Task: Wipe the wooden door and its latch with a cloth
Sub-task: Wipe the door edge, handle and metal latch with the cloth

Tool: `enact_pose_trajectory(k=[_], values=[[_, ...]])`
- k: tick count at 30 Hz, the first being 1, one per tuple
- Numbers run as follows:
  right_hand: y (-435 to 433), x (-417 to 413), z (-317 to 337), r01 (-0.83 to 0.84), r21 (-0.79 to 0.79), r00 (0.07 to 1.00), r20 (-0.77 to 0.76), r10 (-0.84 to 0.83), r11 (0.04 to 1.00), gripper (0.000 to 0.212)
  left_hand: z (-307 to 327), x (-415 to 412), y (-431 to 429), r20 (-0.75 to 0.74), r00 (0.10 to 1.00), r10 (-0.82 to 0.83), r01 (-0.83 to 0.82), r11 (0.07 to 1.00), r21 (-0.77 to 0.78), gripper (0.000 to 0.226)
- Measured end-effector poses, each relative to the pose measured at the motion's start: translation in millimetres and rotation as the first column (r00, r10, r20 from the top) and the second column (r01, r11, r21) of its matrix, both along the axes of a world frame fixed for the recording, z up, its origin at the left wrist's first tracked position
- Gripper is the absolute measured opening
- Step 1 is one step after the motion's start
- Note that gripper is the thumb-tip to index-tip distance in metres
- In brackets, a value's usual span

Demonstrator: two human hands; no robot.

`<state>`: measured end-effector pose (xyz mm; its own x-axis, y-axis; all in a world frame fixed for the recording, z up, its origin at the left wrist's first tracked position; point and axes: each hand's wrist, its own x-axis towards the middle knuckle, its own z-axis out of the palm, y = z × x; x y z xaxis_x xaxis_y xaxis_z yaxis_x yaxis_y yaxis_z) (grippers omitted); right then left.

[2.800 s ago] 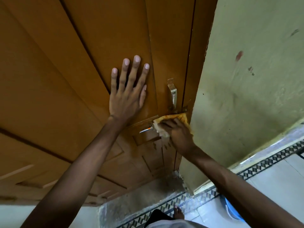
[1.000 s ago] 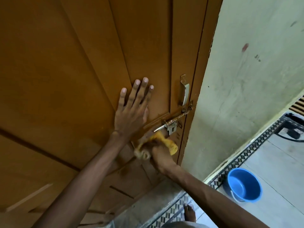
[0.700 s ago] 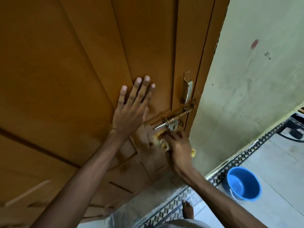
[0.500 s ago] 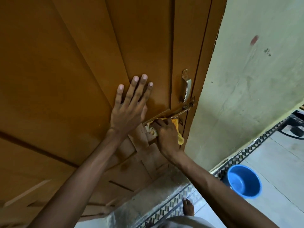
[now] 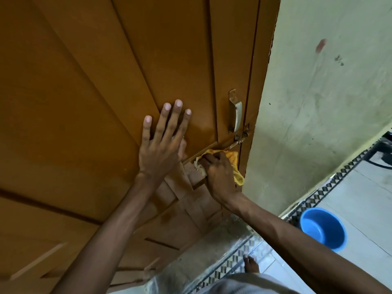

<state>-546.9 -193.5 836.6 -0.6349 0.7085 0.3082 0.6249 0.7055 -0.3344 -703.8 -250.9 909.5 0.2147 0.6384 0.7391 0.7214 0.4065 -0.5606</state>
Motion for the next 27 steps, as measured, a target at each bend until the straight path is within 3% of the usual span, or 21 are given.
enact_pose_trajectory(k=[5,10,14,18,21,23,27], values=[[21,16,9,-0.106,-0.123,0.991,-0.093,0.095,0.987,0.039,0,1,-1,0.009,1.000,-0.005,0.005,1.000,0.002,0.060],[7,8,6,-0.063,0.036,0.997,0.037,0.062,0.997,0.035,1,3,-2,0.015,1.000,-0.007,0.007,1.000,0.005,0.060],[-4,3,9,-0.123,0.026,0.991,-0.051,0.124,0.992,0.029,0,4,-1,0.027,1.000,-0.002,0.002,1.000,0.013,0.060],[16,25,31,-0.110,-0.097,0.987,-0.130,0.097,0.989,0.031,-1,5,0,0.039,0.999,0.002,-0.003,1.000,0.011,0.060],[2,16,27,-0.062,-0.046,0.996,-0.072,0.059,0.997,0.037,-2,6,0,0.048,0.999,0.003,-0.003,1.000,0.012,0.060],[-13,7,17,-0.109,-0.043,0.994,-0.024,0.108,0.993,0.036,-2,6,-1,0.047,0.999,0.008,-0.008,1.000,0.007,0.061],[-34,3,11,-0.315,-0.063,0.945,-0.115,0.306,0.947,0.036,-1,5,-1,0.041,0.999,0.025,-0.025,1.000,0.009,0.062]])
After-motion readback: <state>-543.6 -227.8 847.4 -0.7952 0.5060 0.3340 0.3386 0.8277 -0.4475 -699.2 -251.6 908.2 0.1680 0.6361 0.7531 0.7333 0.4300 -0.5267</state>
